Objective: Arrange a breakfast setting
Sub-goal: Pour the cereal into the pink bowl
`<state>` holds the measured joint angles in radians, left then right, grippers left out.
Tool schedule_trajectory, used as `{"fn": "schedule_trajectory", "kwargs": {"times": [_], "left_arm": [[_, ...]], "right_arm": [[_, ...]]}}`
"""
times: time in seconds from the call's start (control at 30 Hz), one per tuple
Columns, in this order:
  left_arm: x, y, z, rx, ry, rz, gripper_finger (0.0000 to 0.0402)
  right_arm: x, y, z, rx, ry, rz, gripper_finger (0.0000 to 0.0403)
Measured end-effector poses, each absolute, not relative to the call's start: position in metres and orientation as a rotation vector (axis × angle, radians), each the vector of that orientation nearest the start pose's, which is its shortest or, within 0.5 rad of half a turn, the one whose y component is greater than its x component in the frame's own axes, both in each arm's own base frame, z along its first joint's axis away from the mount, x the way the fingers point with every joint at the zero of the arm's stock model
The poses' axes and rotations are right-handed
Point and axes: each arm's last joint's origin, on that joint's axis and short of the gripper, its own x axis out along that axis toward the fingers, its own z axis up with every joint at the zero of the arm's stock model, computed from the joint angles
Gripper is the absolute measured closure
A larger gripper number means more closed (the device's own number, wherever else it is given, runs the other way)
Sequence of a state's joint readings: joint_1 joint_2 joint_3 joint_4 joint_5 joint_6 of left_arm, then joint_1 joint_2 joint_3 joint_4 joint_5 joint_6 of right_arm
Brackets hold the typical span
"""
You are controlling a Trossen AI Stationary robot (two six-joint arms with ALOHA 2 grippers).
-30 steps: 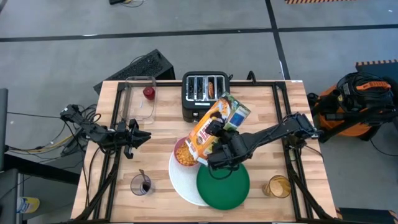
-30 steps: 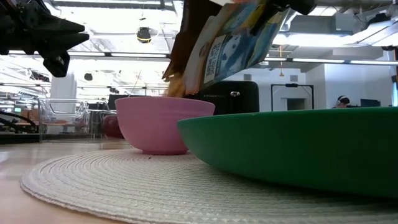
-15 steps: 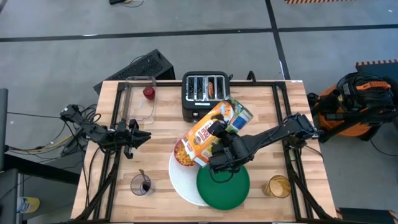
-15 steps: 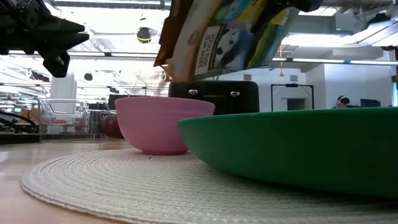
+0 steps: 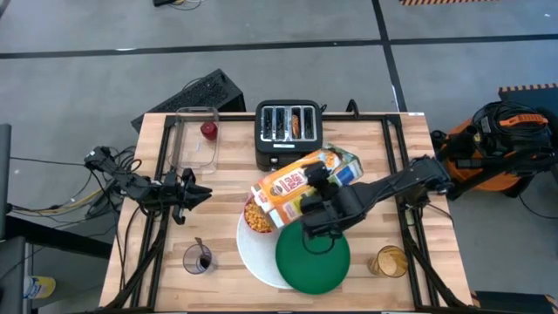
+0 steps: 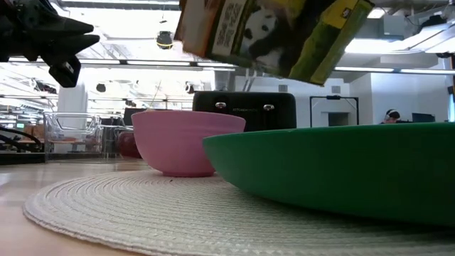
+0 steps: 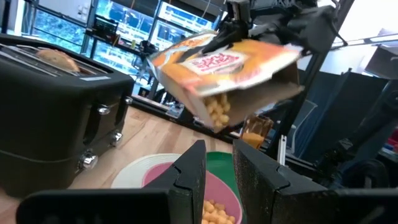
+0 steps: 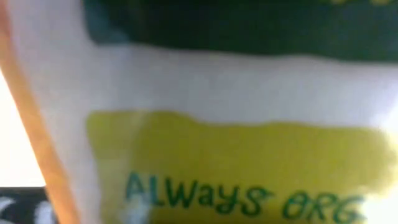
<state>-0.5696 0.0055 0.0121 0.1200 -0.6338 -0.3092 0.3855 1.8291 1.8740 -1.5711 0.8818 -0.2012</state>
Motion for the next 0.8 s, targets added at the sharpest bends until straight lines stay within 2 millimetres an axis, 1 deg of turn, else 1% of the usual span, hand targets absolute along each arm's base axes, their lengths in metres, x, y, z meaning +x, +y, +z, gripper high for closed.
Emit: {"fn": "schedule_trajectory", "kwargs": {"times": [0.07, 0.23, 0.4, 0.6, 0.8], "left_arm": [[0.086, -0.035, 0.178, -0.380, -0.113, 0.048, 0.0333], [0.086, -0.035, 0.178, -0.380, -0.115, 0.048, 0.0333], [0.086, -0.035, 0.178, -0.380, -0.116, 0.048, 0.0333], [0.086, -0.035, 0.178, -0.380, -0.116, 0.051, 0.0333], [0.086, -0.034, 0.178, -0.380, -0.116, 0.053, 0.0333]], "right_arm": [[0.313, 0.102, 0.349, -1.015, 1.282, -0.280, 0.0182], [0.306, 0.098, 0.359, -0.909, 1.246, -0.315, 0.0182], [0.296, 0.092, 0.371, -0.761, 1.183, -0.394, 0.0182], [0.287, 0.079, 0.386, -0.576, 1.043, -0.609, 0.0182], [0.273, 0.061, 0.405, -0.409, 0.835, -0.850, 0.0182]]}}
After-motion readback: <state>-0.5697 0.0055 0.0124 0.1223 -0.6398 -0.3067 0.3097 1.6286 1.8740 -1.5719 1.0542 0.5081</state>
